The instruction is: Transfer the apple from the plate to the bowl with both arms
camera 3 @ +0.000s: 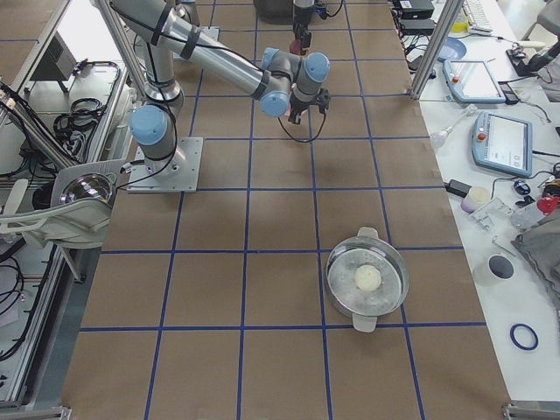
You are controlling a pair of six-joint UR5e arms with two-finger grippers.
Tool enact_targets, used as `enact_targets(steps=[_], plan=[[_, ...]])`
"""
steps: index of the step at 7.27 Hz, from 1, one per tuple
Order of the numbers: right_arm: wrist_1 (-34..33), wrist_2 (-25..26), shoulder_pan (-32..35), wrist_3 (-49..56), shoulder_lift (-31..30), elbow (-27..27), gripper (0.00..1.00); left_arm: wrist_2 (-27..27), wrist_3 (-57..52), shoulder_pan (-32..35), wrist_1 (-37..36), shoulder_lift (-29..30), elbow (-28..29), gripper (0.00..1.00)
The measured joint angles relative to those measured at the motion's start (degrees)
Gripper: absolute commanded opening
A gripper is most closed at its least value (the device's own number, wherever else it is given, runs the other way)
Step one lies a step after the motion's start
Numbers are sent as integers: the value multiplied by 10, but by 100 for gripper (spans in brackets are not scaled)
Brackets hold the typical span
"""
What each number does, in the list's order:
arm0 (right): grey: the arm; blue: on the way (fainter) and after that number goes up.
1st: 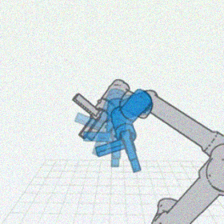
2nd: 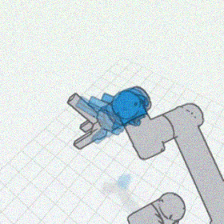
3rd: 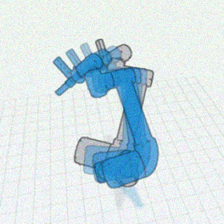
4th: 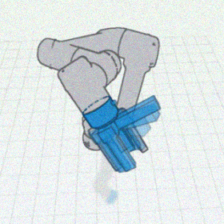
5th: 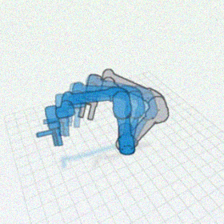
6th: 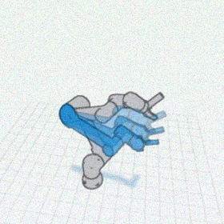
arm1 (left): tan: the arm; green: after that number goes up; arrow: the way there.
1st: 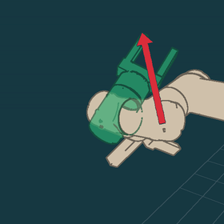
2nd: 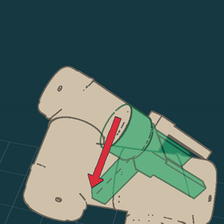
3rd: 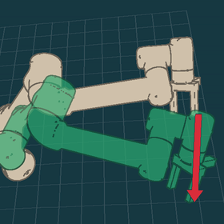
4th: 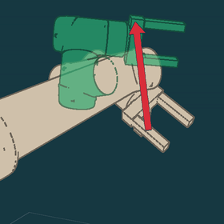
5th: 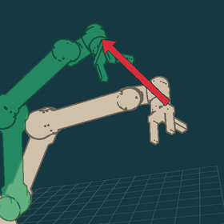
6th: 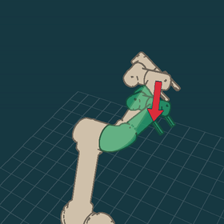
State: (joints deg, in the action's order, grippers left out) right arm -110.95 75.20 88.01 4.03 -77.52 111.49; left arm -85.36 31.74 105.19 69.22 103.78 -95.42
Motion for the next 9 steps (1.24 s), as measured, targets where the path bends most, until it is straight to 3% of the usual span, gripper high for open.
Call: enact_targets(steps=[2, 3, 4, 7, 9], plan=[[-51, -7, 22, -38, 22, 19, 0, 1, 18, 17, 8, -6, 19, 0], [-62, -10, 30, -51, 30, 25, 69, 1, 24, 21, 9, -8, 22, 0], [-69, -11, 39, -57, 34, 28, 100, 2, 33, 27, 8, -9, 23, 0], [-73, 11, 42, -57, 20, 15, 100, 2, 90, 75, 5, 2, 23, 0], [15, 60, 22, -53, -16, -34, 100, 8, 121, 110, 9, 12, 15, 0]])
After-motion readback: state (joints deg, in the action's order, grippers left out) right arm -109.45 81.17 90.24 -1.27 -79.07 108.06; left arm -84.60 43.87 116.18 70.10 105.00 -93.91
